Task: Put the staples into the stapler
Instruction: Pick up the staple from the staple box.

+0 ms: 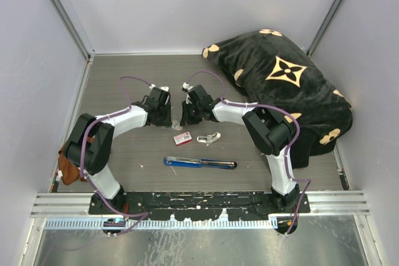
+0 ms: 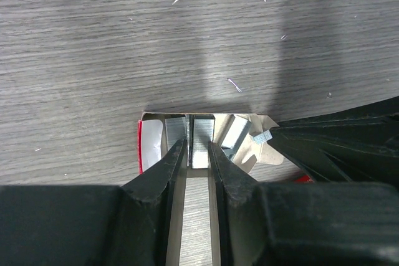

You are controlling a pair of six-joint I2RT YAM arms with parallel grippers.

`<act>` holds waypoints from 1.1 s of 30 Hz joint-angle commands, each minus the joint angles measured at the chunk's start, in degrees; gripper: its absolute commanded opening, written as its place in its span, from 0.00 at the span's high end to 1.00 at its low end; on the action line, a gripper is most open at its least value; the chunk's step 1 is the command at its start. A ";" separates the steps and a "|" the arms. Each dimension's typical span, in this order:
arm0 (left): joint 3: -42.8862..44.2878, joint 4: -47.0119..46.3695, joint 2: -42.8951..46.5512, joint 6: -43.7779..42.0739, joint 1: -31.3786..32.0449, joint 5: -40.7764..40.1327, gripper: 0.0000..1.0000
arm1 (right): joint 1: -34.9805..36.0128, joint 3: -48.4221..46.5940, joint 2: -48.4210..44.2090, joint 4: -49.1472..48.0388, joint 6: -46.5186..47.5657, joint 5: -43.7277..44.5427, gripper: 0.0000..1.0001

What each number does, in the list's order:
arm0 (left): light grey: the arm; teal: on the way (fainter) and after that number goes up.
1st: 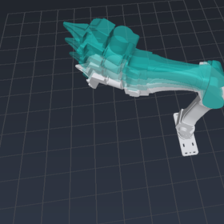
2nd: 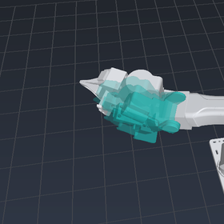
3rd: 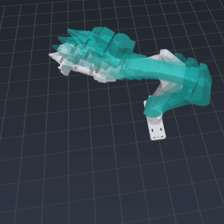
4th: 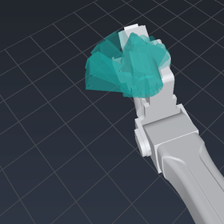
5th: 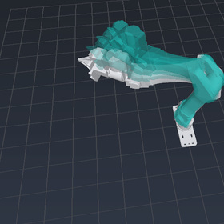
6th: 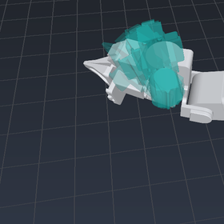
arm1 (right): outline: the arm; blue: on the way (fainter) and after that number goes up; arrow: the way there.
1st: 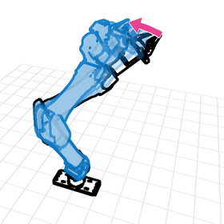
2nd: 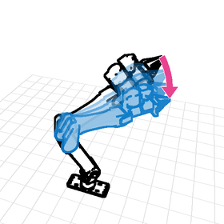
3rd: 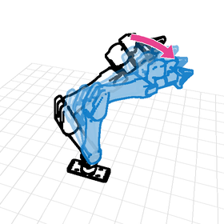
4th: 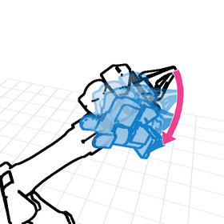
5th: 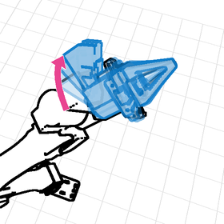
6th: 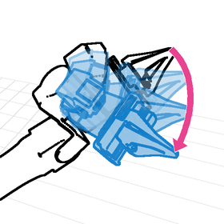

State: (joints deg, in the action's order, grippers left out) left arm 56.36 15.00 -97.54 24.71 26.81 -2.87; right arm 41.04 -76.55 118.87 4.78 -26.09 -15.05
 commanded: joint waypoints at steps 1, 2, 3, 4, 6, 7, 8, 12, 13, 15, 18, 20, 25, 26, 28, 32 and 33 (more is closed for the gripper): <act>-0.16 -3.12 -0.04 1.23 -0.26 1.12 0.79 | 0.25 -0.04 -3.29 -1.40 -0.19 0.38 1.00; -0.04 -3.08 -0.41 1.22 -0.31 1.18 0.79 | 0.22 -0.06 -3.29 -1.35 -0.07 0.37 0.99; 0.04 -3.01 -0.62 1.22 -0.27 1.20 0.79 | 0.24 -0.05 -3.29 -1.35 -0.09 0.39 0.99; 0.08 -3.05 -0.88 1.28 -0.25 1.20 0.80 | 0.20 -0.07 -3.25 -1.30 -0.02 0.40 0.99; 0.02 -3.01 -1.09 1.31 -0.26 1.17 0.81 | 0.24 -0.06 -3.16 -1.28 -0.01 0.44 0.99; -0.01 -3.08 -1.18 1.23 -0.29 1.12 0.82 | 0.25 -0.08 -3.12 -1.29 0.02 0.46 0.99; -0.09 -3.18 -1.22 1.22 -0.22 1.12 0.82 | 0.20 -0.02 -3.03 -1.26 -0.02 0.41 0.99; 0.27 -1.75 -1.54 0.69 -0.29 -0.61 0.82 | 0.27 -0.16 -2.94 -1.28 0.00 0.33 0.99; 0.32 -1.39 -1.41 0.28 -0.28 -1.56 0.82 | 0.23 -0.17 -2.94 -1.30 0.03 0.37 0.99; -0.18 -1.10 -0.40 -0.37 -0.24 -3.49 0.82 | 0.27 -0.17 -2.95 -1.30 -0.04 0.45 0.99; -0.55 -0.22 0.84 -1.73 -0.23 -6.17 0.82 | 0.27 -0.10 -2.95 -1.21 0.00 0.38 1.00; -0.55 0.46 1.09 -2.38 -0.26 -7.20 0.81 | 0.27 -0.06 -3.03 -1.25 0.01 0.37 0.99; -1.32 0.16 2.16 -2.24 -0.29 -7.44 0.81 | 0.27 0.19 -3.19 -1.21 0.05 0.46 0.99; -1.34 0.15 2.35 -2.15 -0.28 -7.49 0.81 | 0.23 0.18 -3.20 -1.18 0.03 0.52 0.99; -1.71 -0.61 3.28 -2.04 -0.26 -7.30 0.81 | 0.27 0.27 -3.41 -1.17 -0.02 0.58 0.99; -2.65 -3.27 6.28 -2.17 -0.31 -5.32 0.79 | 0.23 0.35 -3.56 -1.17 -0.02 0.63 0.99; -2.64 -3.35 7.02 -2.06 -0.27 -5.33 0.79 | 0.24 0.36 -3.56 -1.13 0.00 0.69 0.99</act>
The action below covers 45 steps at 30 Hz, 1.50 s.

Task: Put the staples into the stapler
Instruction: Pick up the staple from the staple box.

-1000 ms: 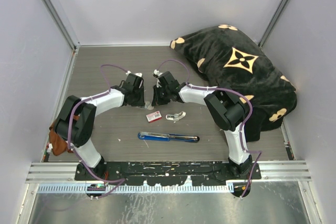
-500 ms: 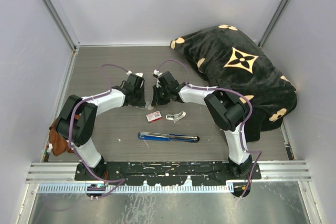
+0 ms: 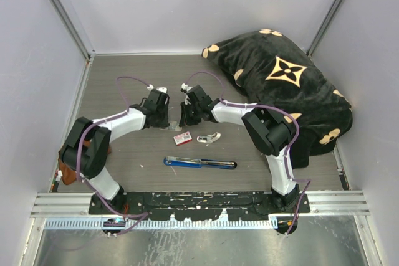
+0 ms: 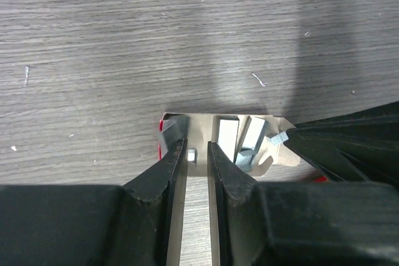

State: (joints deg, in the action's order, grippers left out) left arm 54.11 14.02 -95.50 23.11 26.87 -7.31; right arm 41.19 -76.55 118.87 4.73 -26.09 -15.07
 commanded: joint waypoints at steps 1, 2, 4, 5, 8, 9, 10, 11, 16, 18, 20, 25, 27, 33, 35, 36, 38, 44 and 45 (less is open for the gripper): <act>-0.35 -2.38 5.55 -0.38 -0.35 -1.08 0.78 | 0.12 0.28 -3.56 -1.16 -0.01 0.66 0.99; -0.21 -2.23 5.98 -0.35 -0.35 -1.42 0.78 | 0.12 0.28 -3.56 -1.07 0.01 0.66 0.99; 0.21 -1.44 6.51 -0.35 -0.40 -2.55 0.76 | 0.12 0.31 -3.63 -1.10 0.03 0.61 0.99; 0.40 -0.98 6.43 -0.35 -0.42 -3.18 0.75 | 0.09 0.27 -3.64 -1.11 0.03 0.63 0.99; 0.82 0.19 5.51 -0.23 -0.86 -4.27 0.74 | 0.12 0.35 -3.75 -1.07 -0.07 0.66 0.99; 0.82 0.27 5.14 0.01 -1.04 -4.18 0.73 | 0.12 0.37 -3.73 -1.11 -0.08 0.66 0.99; 0.82 0.16 4.66 0.27 -1.30 -3.74 0.72 | 0.12 0.41 -3.81 -1.09 -0.08 0.66 0.99; 0.89 0.09 4.12 0.66 -1.52 -3.05 0.72 | 0.05 0.47 -3.82 -1.07 -0.10 0.61 0.99; 0.89 -1.54 2.46 2.29 -2.00 0.35 0.76 | 0.12 0.48 -3.89 -1.07 -0.16 0.60 0.99; 0.78 -2.04 2.23 2.37 -2.01 0.39 0.78 | 0.11 0.71 -4.06 -1.05 -0.08 0.78 0.99; 0.86 -1.97 1.68 2.29 -2.04 -0.03 0.77 | 0.05 0.79 -4.19 -1.08 -0.11 0.83 0.99; 0.93 -1.24 0.55 2.16 -2.26 -1.63 0.71 | 0.12 0.93 -4.08 -1.12 -0.06 0.74 0.99; 0.70 -1.39 0.33 1.90 -2.26 -2.29 0.70 | 0.07 0.89 -4.08 -1.09 -0.10 0.73 0.99; 0.66 -2.29 -1.06 2.10 -2.26 -0.53 0.67 | 0.06 0.88 -4.00 -1.07 -0.02 0.73 0.99; 0.65 -2.58 -1.43 2.11 -2.26 -0.39 0.66 | 0.10 0.93 -3.91 -1.04 -0.05 0.74 0.99; 0.75 -2.55 -1.64 2.13 -2.26 -0.57 0.66 | 0.05 0.89 -3.91 -1.08 0.02 0.73 0.99; 0.90 -2.35 -2.07 1.86 -2.26 -0.85 0.66 | 0.11 0.94 -3.91 -1.05 0.00 0.74 0.99; 0.74 -1.88 -1.46 1.68 -2.35 -0.97 0.77 | 0.09 1.11 -4.09 -1.11 -0.02 0.96 0.99; 0.75 -1.81 -1.04 1.67 -2.35 -0.89 0.77 | 0.08 1.08 -4.18 -0.98 0.10 1.07 0.99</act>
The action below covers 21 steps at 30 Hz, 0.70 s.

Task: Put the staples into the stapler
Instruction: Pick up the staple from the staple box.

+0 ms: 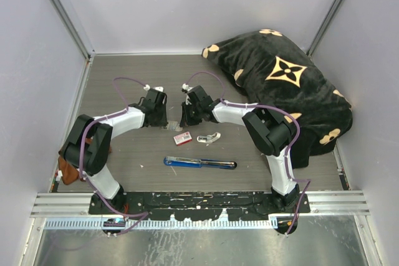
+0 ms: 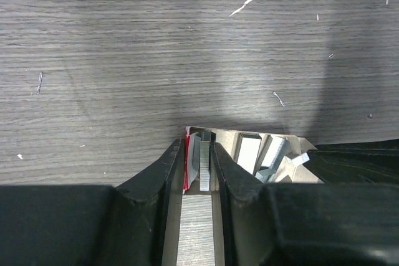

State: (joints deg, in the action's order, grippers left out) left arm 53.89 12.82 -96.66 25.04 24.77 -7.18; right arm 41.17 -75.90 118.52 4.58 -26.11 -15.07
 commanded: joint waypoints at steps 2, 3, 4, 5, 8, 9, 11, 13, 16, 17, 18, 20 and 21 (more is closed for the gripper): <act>0.80 -0.25 1.14 -0.40 -0.25 -1.12 0.77 | -0.02 0.49 -3.97 -0.68 0.39 1.50 0.99; 0.79 -0.04 1.80 -0.56 -0.24 -1.44 0.77 | 0.02 0.58 -4.12 -0.43 0.50 1.76 0.99; 0.78 0.40 2.31 -0.77 -0.25 -1.72 0.77 | 0.03 0.58 -4.23 -0.33 0.63 2.05 0.99; 0.81 0.73 2.76 -0.97 -0.32 -2.02 0.76 | -0.10 0.66 -4.44 -0.30 0.70 2.26 0.99; 0.61 1.42 4.04 -1.19 -0.51 -1.74 0.76 | -0.28 0.84 -4.93 -0.21 0.80 2.54 0.99; 0.26 1.25 4.48 -1.15 -0.57 -1.21 0.76 | -0.36 0.84 -5.12 -0.21 0.80 2.63 0.99; -0.34 0.82 5.08 -0.77 -0.69 0.17 0.78 | -0.42 1.01 -5.34 -0.21 0.85 2.68 0.99; -0.91 0.58 5.74 -0.20 -0.82 1.49 0.81 | -0.49 1.20 -5.53 -0.15 0.80 2.82 0.99; -1.87 -0.26 6.80 0.65 -1.24 3.13 0.85 | -0.56 1.37 -5.83 -0.10 0.85 2.96 0.99; -2.18 -0.64 6.94 0.97 -1.48 3.73 0.86 | -0.56 1.39 -5.94 -0.13 0.80 3.01 0.99; -2.46 -1.07 7.05 1.22 -1.67 4.29 0.87 | -0.52 1.45 -5.93 -0.17 0.73 2.99 0.99; -2.49 -1.41 6.88 1.62 -2.04 5.18 0.87 | -0.56 1.45 -6.01 -0.09 0.63 2.95 0.99; -2.54 -1.56 6.70 1.86 -2.26 5.59 0.89 | -0.50 1.52 -6.10 -0.15 0.66 2.92 0.99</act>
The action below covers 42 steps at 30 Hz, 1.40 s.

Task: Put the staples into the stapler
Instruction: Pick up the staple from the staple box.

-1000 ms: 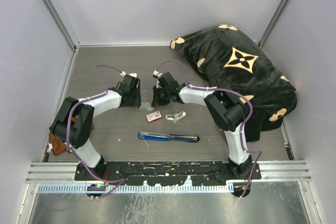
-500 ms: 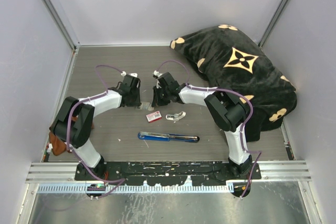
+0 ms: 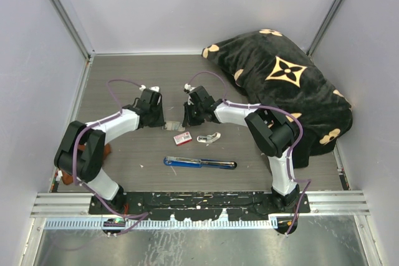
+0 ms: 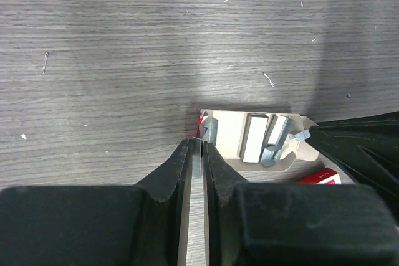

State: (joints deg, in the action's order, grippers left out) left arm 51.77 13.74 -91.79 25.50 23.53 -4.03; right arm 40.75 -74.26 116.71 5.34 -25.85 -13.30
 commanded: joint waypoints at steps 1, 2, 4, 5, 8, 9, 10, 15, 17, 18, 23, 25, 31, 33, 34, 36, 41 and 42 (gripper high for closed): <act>-0.45 -2.60 1.64 1.73 -1.15 3.15 0.90 | -0.11 0.00 -4.37 -0.95 0.31 1.14 0.99; -0.58 -2.85 1.69 2.05 -1.26 3.76 0.90 | -0.14 0.06 -4.50 -0.89 0.27 1.17 0.99; -0.77 -3.41 2.06 2.70 -1.50 5.05 0.91 | -0.14 0.22 -4.71 -0.88 0.28 1.22 0.99; -0.91 -3.64 2.33 2.93 -1.57 6.14 0.91 | -0.13 0.29 -4.85 -0.80 0.31 1.22 0.99; -1.38 -4.94 3.40 3.43 -1.88 10.50 0.92 | -0.14 0.45 -5.16 -0.78 0.36 1.42 0.99; -1.56 -5.43 3.71 3.67 -2.01 12.08 0.92 | -0.15 0.43 -5.25 -0.80 0.31 1.41 0.99; -1.58 -5.59 3.94 3.96 -2.18 13.48 0.92 | -0.15 0.46 -5.26 -0.78 0.35 1.39 0.99; -1.81 -6.10 4.84 4.96 -3.82 18.45 0.93 | -0.27 -0.40 -5.52 -0.91 0.45 0.80 0.99; -2.19 -6.47 5.86 5.32 -4.31 19.21 0.93 | -0.47 -0.90 -5.56 -0.86 0.45 0.18 0.99; -2.45 -6.63 6.45 5.65 -4.63 19.56 0.93 | -0.62 -1.06 -5.76 -0.94 0.52 -0.20 0.99; -4.46 -7.86 10.55 9.12 -6.18 20.38 0.94 | -1.38 -1.24 -8.58 -1.25 1.18 -0.78 0.75; -5.58 -8.95 12.71 11.85 -6.28 19.81 0.94 | -2.08 -0.94 -10.60 -1.42 1.60 -0.89 0.63; -8.96 -12.35 18.34 19.97 -6.44 18.15 0.94 | -3.00 2.46 -18.76 -2.22 3.17 -0.61 0.51; -10.34 -14.43 20.18 23.70 -6.41 18.52 0.94 | -2.99 5.19 -22.49 -4.28 2.22 -1.64 0.49; -11.14 -15.65 21.06 25.44 -6.43 18.82 0.94 | -2.75 6.38 -23.76 -5.49 1.44 -2.02 0.48; -12.96 -17.94 22.32 28.50 -6.48 18.95 0.94 | -1.44 8.21 -25.78 -6.68 0.62 -1.00 0.47; -15.82 -21.50 25.16 33.29 -6.42 18.32 0.94 | 3.53 9.04 -26.63 -7.16 1.31 3.16 0.46; -16.04 -21.71 25.41 33.72 -6.46 18.50 0.94 | 4.34 8.64 -26.22 -6.89 1.62 3.52 0.46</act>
State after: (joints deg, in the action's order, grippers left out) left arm 36.42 -1.39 -68.79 53.89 17.43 14.31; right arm 42.00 -65.52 90.89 1.04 -24.43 -12.38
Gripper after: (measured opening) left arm 0.066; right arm 0.540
